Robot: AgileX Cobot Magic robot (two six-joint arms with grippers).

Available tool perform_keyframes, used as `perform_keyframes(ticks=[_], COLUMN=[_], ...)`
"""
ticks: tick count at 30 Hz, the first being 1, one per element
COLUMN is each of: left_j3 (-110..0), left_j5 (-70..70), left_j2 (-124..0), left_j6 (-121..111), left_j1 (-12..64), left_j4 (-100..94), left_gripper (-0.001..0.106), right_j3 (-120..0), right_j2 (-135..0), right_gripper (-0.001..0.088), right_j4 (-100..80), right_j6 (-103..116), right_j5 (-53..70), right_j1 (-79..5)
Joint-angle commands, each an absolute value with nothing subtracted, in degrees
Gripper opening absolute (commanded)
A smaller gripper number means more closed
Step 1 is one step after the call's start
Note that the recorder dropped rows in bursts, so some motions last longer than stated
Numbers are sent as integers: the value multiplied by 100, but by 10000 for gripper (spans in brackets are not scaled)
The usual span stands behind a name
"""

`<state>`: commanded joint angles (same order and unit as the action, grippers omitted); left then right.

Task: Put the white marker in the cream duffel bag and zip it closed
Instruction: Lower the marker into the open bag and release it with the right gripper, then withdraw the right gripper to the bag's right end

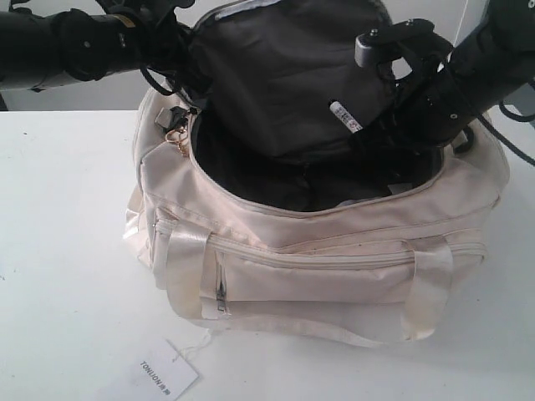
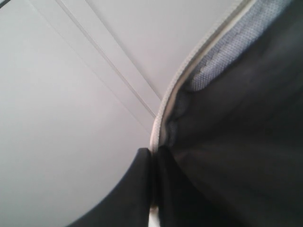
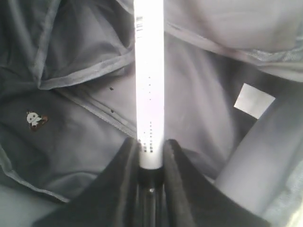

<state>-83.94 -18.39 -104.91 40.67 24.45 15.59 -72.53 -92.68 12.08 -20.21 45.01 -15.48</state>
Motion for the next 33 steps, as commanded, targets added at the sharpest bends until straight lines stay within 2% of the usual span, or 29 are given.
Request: perform_keyframes(ticks=[12, 14, 19, 22, 24, 30, 33], left_j3=[-8394, -8394, -8394, -8394, -8394, -8394, -8394], left_j5=[-1839, -1839, -1839, -1839, -1839, -1839, -1839], left_j2=[-10491, -10491, -10491, -10491, -10491, -10491, -10491], left_j6=[4067, 4067, 4067, 4067, 4067, 4067, 4067], left_j1=[2445, 2445, 2445, 2445, 2445, 2445, 2445], left_j4=[1559, 1559, 1559, 1559, 1559, 1559, 1559], left_gripper=[0, 0, 0, 0, 0, 0, 0], right_j3=[-7253, -7253, -7253, -7253, -7253, -7253, -7253], right_j2=[-9353, -9353, -9353, -9315, -9218, -8493, -8260], right_gripper=[0, 22, 276, 404, 455, 459, 230], right_j4=[1438, 1438, 1438, 1450, 1450, 1450, 1450], right_j6=[-1889, -1889, -1925, -1878, -1729, -1729, -1729], right_j5=[4662, 4662, 4662, 4662, 4662, 5157, 5618], right_j1=[-1548, -1548, -1548, -1548, -1548, -1548, -1548])
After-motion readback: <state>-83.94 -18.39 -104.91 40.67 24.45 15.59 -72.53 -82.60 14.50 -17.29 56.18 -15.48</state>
